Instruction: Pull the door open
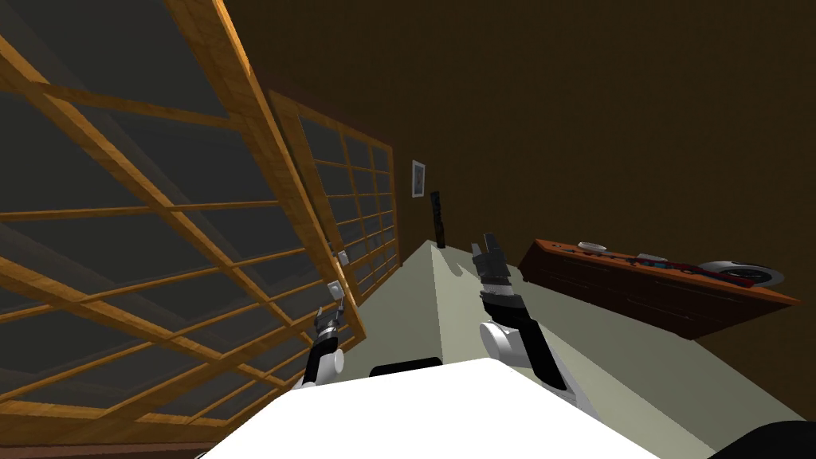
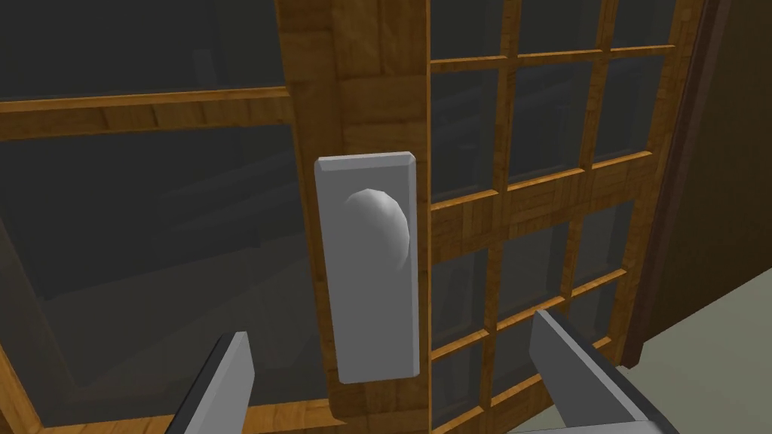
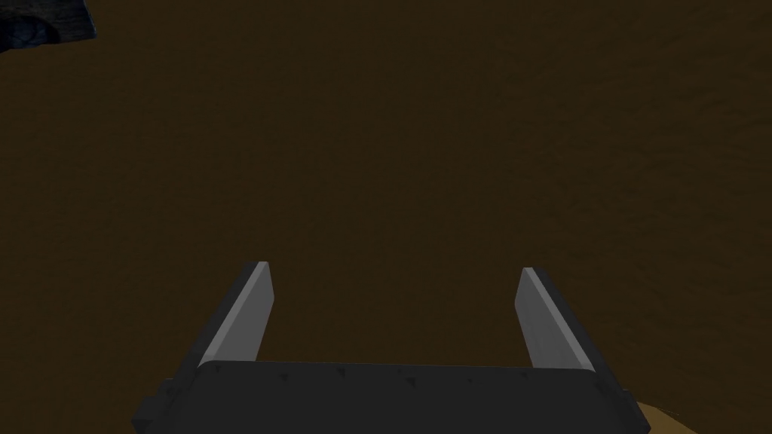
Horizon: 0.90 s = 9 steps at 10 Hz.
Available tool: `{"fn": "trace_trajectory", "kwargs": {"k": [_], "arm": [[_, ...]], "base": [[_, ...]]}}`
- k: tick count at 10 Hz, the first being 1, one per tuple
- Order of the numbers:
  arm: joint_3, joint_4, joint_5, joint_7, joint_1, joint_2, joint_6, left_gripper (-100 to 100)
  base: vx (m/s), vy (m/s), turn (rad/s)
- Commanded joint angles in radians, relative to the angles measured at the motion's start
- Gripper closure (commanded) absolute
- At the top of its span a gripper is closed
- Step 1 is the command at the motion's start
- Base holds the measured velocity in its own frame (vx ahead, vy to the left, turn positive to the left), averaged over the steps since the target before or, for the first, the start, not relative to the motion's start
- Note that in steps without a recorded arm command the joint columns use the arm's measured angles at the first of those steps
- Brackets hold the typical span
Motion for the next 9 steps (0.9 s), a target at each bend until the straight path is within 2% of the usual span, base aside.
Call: {"fn": "trace_trajectory", "kwargs": {"k": [1, 2, 4, 5, 6, 8, 9], "arm": [[0.002, -0.013, 0.003, 0.030, 0.025, 0.027, 0.001, -100], [0.002, -0.051, 0.003, 0.030, 0.025, 0.027, 0.001, -100], [0.002, -0.013, 0.003, 0.030, 0.025, 0.027, 0.001, -100], [0.002, -0.013, 0.003, 0.030, 0.025, 0.027, 0.001, -100], [0.004, -0.008, 0.006, 0.059, 0.039, 0.054, -0.002, -100], [0.005, -0.002, 0.009, 0.097, 0.057, 0.089, -0.007, -100], [0.006, -0.001, 0.010, 0.107, 0.062, 0.098, -0.008, -100]], "base": [[0.199, 0.027, -0.096], [0.137, 0.024, -0.021], [0.024, -0.004, 0.002], [-0.016, -0.010, 0.004], [0.076, 0.007, -0.098], [0.222, 0.012, -0.096], [0.212, 0.034, -0.043]]}}
